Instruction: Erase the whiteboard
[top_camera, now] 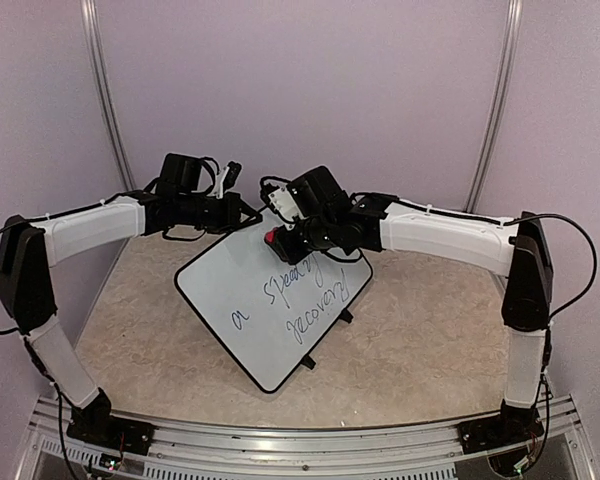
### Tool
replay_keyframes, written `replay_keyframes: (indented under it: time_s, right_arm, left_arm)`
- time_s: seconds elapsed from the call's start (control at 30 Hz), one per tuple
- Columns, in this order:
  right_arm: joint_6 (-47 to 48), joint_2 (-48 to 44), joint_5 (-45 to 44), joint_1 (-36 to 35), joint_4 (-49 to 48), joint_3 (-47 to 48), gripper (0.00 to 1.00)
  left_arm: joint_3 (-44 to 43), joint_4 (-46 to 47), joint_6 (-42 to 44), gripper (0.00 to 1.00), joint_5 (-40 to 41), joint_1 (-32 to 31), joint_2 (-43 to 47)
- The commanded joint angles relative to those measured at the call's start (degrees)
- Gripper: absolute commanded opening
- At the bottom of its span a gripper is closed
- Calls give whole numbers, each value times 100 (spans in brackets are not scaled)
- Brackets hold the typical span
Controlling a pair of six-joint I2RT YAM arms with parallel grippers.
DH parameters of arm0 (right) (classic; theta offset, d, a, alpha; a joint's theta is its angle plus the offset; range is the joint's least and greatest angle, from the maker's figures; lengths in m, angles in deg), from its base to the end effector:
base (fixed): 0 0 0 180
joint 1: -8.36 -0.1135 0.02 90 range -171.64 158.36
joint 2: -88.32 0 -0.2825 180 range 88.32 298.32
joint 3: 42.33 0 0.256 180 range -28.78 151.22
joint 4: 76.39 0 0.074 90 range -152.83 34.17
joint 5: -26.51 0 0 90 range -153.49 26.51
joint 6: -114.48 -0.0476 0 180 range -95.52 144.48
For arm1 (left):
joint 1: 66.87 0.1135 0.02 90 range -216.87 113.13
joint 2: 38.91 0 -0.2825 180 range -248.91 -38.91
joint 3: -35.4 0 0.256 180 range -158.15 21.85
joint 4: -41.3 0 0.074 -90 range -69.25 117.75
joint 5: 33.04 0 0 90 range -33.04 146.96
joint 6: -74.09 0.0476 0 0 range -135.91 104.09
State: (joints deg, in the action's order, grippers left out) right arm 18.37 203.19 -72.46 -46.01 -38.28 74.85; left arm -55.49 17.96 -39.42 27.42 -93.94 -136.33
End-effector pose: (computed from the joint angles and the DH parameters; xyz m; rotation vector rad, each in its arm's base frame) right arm 0.2931 0.3962 0.3093 -0.8251 2.0596 0.4211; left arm 0.3552 -0.2079 0.3070 0.3992 2.1629 -1.0560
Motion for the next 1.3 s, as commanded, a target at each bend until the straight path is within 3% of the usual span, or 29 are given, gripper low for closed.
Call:
replay_keyframes:
  time_s: [0.0,0.2,0.57,0.93,1.27]
  right_arm:
    - [-199,-177,-94,-73,-93,-785,26]
    - [-242,-259,55,-8,-326,-1078,25]
    - [-143,359,691,370,9,385,25]
    - [-233,-351,832,143,-471,-1300,25]
    - [-78,-523,888,-269,-635,-1035,25]
  left_arm:
    - [229,149,304,0,-142,-145,100]
    - [324,299,294,0,-200,-144,149]
    - [413,415,321,0,-259,-150,199]
    - [420,451,277,0,-259,-152,200]
    - [461,479,241,0,-215,-152,189]
